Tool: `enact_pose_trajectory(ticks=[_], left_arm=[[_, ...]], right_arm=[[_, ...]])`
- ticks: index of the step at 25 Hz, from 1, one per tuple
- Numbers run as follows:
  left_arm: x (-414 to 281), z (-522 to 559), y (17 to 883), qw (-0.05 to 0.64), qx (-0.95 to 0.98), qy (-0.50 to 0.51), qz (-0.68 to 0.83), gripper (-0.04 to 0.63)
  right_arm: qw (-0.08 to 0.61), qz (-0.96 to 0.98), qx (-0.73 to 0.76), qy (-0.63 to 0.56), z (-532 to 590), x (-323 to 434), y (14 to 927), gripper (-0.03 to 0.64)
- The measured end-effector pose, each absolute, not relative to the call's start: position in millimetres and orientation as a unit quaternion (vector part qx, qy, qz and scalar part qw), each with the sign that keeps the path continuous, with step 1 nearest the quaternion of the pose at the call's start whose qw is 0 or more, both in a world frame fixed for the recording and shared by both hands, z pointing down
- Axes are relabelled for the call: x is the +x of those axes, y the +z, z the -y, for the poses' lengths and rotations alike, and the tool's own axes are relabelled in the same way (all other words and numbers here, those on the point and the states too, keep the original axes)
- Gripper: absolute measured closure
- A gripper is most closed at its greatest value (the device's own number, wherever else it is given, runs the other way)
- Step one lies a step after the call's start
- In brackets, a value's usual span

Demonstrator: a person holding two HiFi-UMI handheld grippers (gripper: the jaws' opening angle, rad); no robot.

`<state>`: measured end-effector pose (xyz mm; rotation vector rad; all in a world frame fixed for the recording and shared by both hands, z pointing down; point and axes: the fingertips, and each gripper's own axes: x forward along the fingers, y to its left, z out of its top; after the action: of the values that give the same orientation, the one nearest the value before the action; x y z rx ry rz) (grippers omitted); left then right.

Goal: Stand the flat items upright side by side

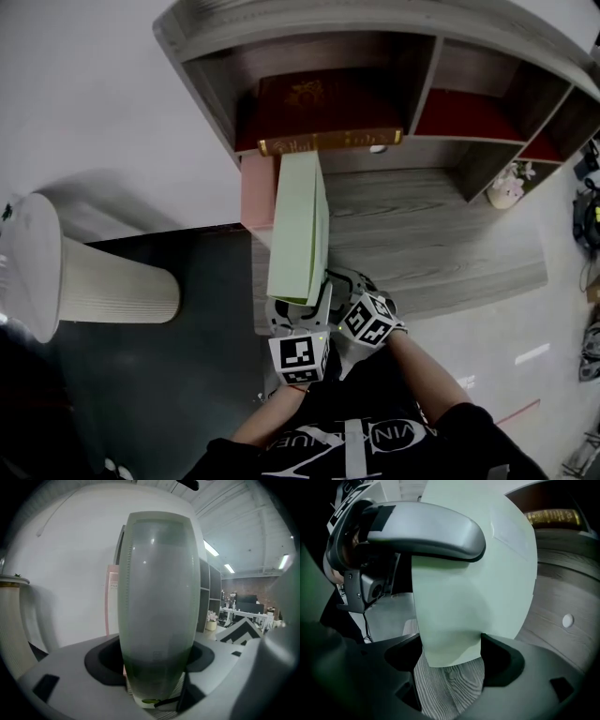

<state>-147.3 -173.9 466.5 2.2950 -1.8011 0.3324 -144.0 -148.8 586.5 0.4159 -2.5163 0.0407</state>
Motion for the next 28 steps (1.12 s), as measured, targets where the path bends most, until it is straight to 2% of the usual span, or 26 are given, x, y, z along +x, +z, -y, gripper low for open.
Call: enact_pose_trajectory(ticks=[16,28], left_arm=[[-154,200,479,0.103,0.74,0.131,0.652,0.278],[-152,215,477,0.121,0.712,0.101,0.684,0.273]], right_arm=[[0.297,0.951,0.089,0.016,175,-154,600,0.221],[0.288,0.955,0.072,0.027,219,-145,598,0.233]])
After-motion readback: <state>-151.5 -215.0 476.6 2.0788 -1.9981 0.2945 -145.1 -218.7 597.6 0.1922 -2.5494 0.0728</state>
